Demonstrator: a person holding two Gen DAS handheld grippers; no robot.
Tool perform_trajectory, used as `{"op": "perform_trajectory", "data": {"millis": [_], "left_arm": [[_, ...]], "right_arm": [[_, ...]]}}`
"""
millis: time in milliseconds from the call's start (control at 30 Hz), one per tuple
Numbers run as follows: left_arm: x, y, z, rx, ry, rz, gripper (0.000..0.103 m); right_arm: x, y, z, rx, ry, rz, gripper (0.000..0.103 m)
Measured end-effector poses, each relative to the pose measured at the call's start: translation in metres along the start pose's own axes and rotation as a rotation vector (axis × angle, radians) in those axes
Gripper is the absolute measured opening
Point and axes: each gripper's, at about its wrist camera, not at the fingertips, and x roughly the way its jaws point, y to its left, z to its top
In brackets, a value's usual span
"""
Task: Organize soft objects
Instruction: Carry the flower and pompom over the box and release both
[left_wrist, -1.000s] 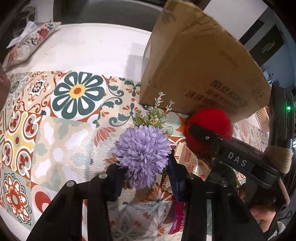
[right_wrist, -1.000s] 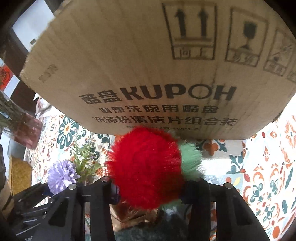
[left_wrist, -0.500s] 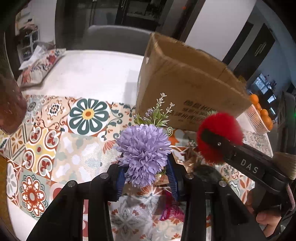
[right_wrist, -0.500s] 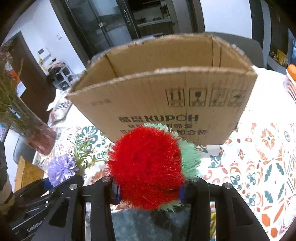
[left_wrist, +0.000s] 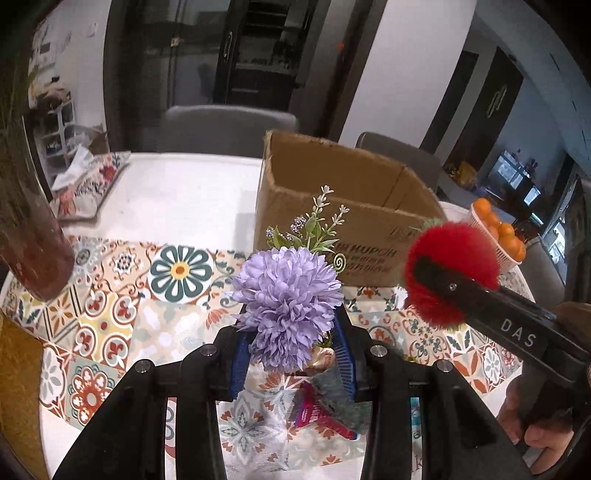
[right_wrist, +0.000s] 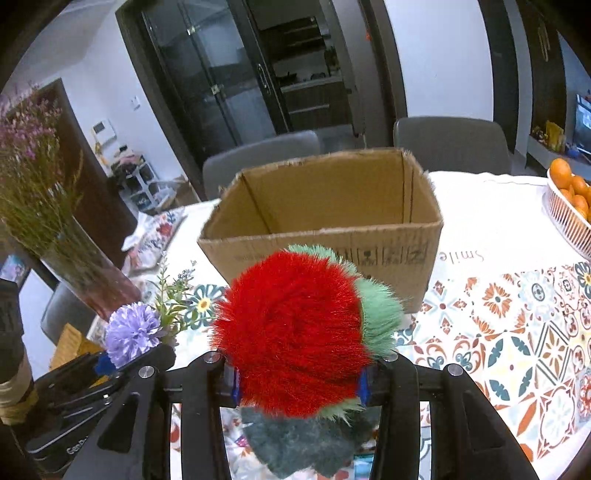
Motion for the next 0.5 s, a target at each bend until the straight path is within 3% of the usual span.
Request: {"op": "perform_trajectory", "data": {"millis": [500], "left_arm": [[-0.026,-0.028,0.045,0.088,-0.102,-0.005,0.040]], "right_arm": [[-0.047,-0.002,0.033,0.021,-0.092,0.005,0.044]]}}
